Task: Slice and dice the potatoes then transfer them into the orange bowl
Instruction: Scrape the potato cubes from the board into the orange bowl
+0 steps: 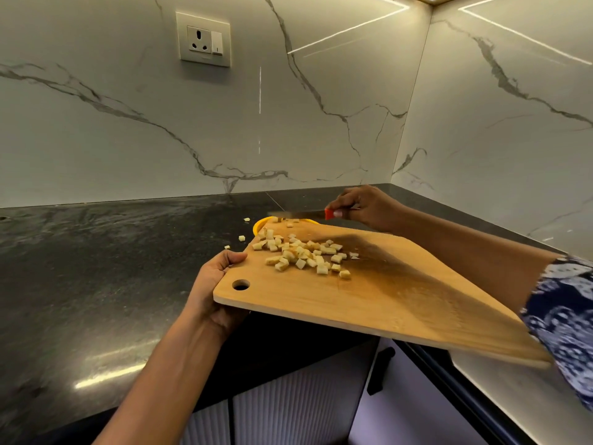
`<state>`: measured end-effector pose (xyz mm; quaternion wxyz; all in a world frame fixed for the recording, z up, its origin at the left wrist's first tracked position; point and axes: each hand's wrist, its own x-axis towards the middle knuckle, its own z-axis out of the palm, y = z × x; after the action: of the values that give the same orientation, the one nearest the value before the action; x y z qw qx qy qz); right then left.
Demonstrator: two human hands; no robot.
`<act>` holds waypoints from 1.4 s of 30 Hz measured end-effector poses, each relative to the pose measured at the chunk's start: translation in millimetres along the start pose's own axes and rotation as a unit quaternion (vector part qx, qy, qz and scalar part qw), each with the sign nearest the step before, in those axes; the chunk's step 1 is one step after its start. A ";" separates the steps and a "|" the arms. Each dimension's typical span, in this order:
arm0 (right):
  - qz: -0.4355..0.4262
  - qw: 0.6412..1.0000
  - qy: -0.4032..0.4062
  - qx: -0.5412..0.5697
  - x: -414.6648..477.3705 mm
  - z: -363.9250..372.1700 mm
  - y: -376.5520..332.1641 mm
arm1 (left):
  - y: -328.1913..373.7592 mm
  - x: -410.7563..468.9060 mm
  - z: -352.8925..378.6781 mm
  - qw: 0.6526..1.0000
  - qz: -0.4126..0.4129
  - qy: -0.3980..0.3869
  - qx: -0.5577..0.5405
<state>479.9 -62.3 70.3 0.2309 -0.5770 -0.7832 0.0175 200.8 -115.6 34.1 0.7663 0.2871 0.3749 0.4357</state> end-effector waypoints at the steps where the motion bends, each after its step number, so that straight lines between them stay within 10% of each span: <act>1: -0.002 1.000 -0.010 0.015 -10.5 -4.9 -3.1 | 0.2 1.2 -1.3 1.000 -0.007 0.001 -0.003; 13: -0.037 0.992 -0.083 0.084 -104.3 -31.6 -5.5 | -1.7 9.5 -5.6 0.999 -0.050 -0.014 -0.003; 42: -0.017 0.999 -0.028 -0.039 -9.7 10.3 3.8 | -0.7 12.8 6.5 0.997 -0.067 -0.017 -0.020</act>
<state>481.5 -67.4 56.7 0.1864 -0.5719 -0.7988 -0.0012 210.7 -105.4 32.9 0.8055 0.2537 0.3715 0.3858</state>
